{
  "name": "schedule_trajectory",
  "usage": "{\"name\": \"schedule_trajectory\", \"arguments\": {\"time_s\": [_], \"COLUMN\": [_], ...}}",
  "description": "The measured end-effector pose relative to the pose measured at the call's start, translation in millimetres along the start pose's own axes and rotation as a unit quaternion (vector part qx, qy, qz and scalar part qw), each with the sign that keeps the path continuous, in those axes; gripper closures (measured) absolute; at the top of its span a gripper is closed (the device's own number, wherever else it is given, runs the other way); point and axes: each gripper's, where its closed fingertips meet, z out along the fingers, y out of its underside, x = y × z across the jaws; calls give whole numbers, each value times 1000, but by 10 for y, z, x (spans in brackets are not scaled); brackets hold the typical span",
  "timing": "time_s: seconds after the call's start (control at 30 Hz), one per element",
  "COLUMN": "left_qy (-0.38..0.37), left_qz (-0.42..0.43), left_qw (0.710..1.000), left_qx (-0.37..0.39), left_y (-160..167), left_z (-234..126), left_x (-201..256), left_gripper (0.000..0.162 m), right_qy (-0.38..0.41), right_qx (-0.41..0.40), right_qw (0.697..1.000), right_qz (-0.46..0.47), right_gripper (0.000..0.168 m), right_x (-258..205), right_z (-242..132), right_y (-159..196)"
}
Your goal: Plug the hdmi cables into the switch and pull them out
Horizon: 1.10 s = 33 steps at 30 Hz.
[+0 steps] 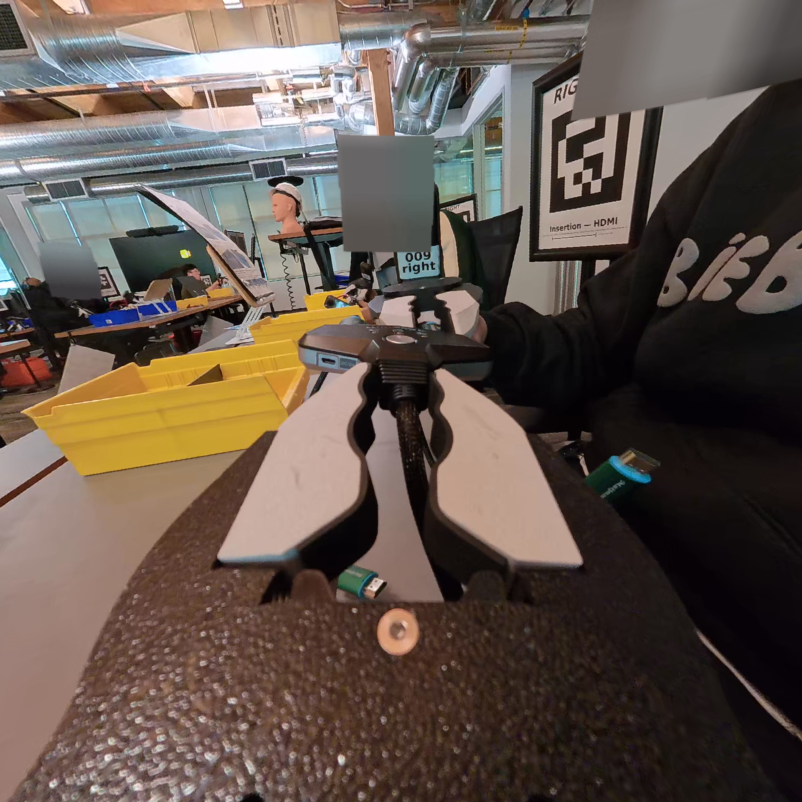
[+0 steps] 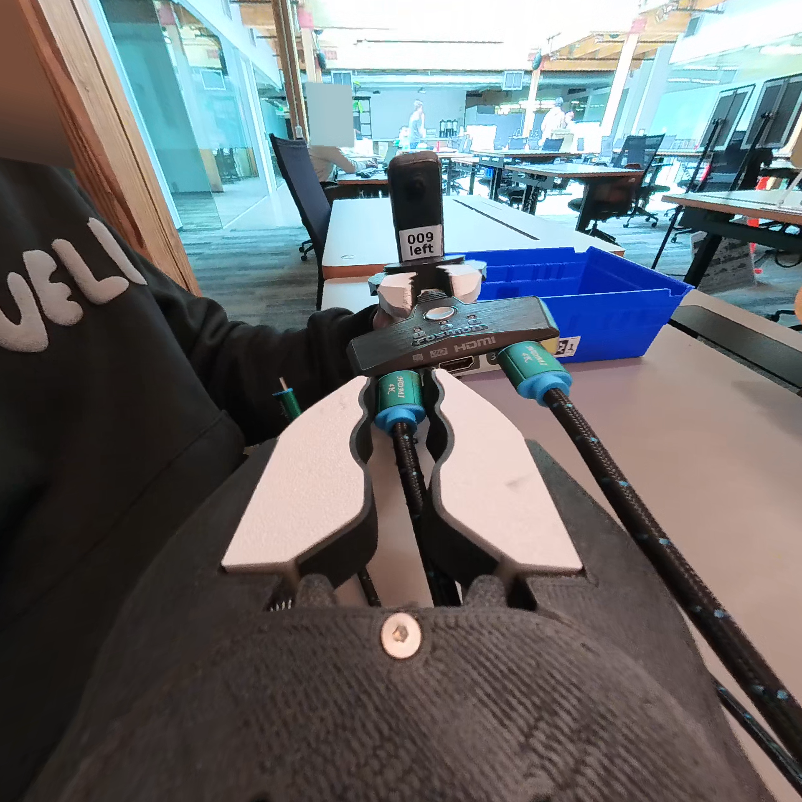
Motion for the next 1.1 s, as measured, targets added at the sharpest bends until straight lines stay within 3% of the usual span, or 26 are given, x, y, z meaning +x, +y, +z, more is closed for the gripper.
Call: {"name": "schedule_trajectory", "arguments": {"time_s": [0.67, 0.8, 1.1], "left_qy": [6, 6, -6], "left_qz": [-32, -31, -14], "left_qw": [999, 999, 999], "left_qx": [36, 33, 30], "left_y": [-28, -6, -8], "left_z": [-24, -13, -49], "left_x": [-27, -26, -42], "left_gripper": [140, 140, 141], "right_qy": [38, 43, 33], "right_qx": [20, 38, -6], "right_qw": [999, 998, 999], "right_qz": [-33, -20, 33], "right_gripper": [147, 146, 147], "right_x": [-3, -1, 33], "right_z": [-46, -22, 8], "right_y": [4, -20, 103]}}
